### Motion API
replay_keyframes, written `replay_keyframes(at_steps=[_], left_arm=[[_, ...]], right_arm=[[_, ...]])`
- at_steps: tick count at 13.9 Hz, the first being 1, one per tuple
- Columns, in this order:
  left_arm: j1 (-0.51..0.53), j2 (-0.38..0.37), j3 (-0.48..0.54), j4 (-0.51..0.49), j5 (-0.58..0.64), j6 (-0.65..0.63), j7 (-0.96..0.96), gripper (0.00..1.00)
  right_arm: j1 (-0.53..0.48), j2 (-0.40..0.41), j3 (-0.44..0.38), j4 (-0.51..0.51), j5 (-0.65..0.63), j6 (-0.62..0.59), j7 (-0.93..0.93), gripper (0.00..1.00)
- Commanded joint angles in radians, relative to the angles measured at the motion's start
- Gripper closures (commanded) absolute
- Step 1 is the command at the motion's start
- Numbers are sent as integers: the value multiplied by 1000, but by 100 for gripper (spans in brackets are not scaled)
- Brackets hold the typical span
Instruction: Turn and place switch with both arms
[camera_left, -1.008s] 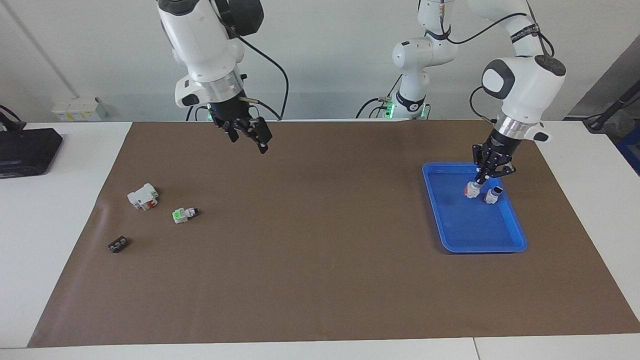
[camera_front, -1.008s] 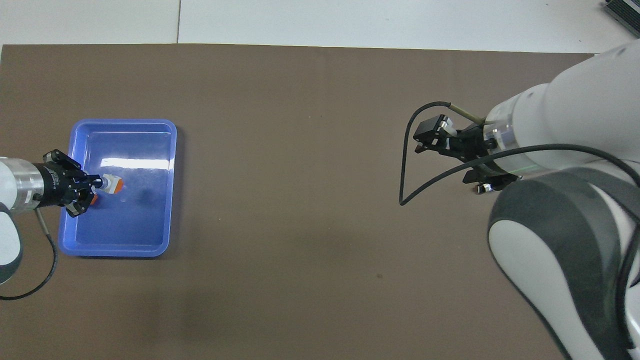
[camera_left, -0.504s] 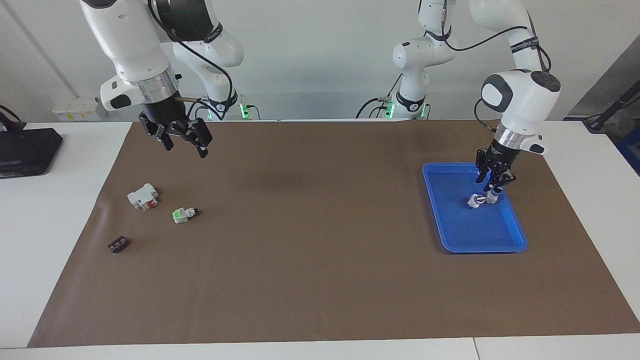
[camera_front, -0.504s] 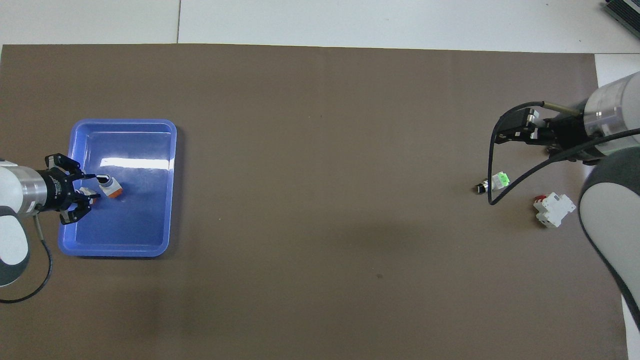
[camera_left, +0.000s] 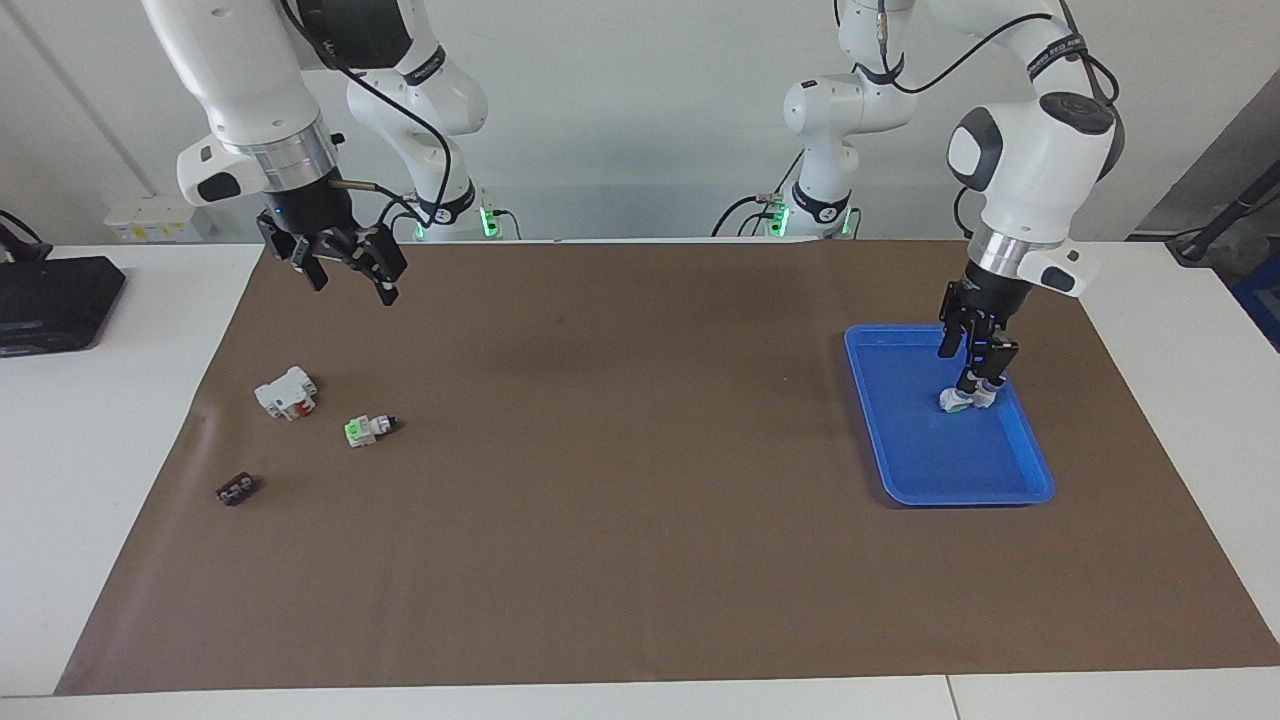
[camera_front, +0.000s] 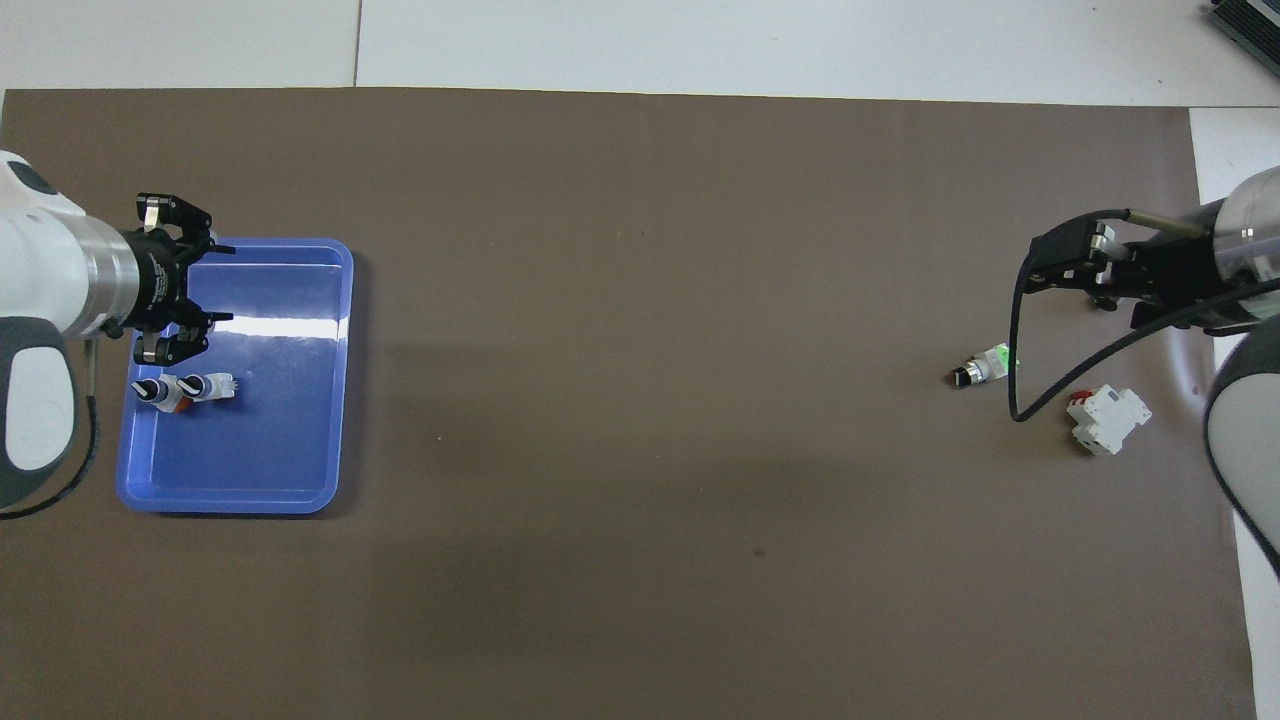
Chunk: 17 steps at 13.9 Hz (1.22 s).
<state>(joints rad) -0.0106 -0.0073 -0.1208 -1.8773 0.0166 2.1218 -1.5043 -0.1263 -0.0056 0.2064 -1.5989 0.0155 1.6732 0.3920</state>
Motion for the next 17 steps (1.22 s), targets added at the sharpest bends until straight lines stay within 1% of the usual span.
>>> replay_keyframes(at_steps=[1, 3, 4, 6, 8, 10, 11, 12, 13, 14, 16, 17], left_arm=[[-81, 81, 12, 187, 31, -147, 223, 44], [-100, 78, 12, 249, 51, -280, 572, 44], [-94, 78, 12, 291, 46, -320, 693, 44], [-83, 70, 23, 331, 34, -354, 864, 43], [-71, 50, 36, 334, 43, -390, 1095, 44], [-20, 35, 32, 336, 45, -471, 1315, 42], [-11, 21, 33, 342, 43, -496, 1387, 39], [-8, 7, 35, 349, 40, -508, 1424, 34], [-8, -20, 35, 348, 40, -531, 1435, 27], [-8, -32, 33, 339, 39, -548, 1447, 7], [-8, -49, 33, 323, 37, -563, 1483, 2], [-8, -54, 33, 314, 36, -566, 1507, 2]], right_arm=[[13, -23, -63, -18, -9, -18, -83, 0], [109, -25, -201, -26, -8, -42, -164, 0], [132, -31, -240, -42, -8, -41, -206, 0], [132, -30, -249, -39, -9, -43, -237, 0], [134, -31, -249, -42, -9, -47, -236, 0], [139, -34, -249, -42, -12, -78, -232, 0], [139, -31, -248, -32, -25, -88, -234, 0], [137, -24, -242, -10, -35, -107, -235, 0], [137, -21, -240, 8, -41, -130, -237, 0], [137, -17, -239, 10, -40, -133, -237, 0], [131, -17, -239, 2, -37, -127, -242, 0], [131, -22, -239, -6, -38, -124, -240, 0]])
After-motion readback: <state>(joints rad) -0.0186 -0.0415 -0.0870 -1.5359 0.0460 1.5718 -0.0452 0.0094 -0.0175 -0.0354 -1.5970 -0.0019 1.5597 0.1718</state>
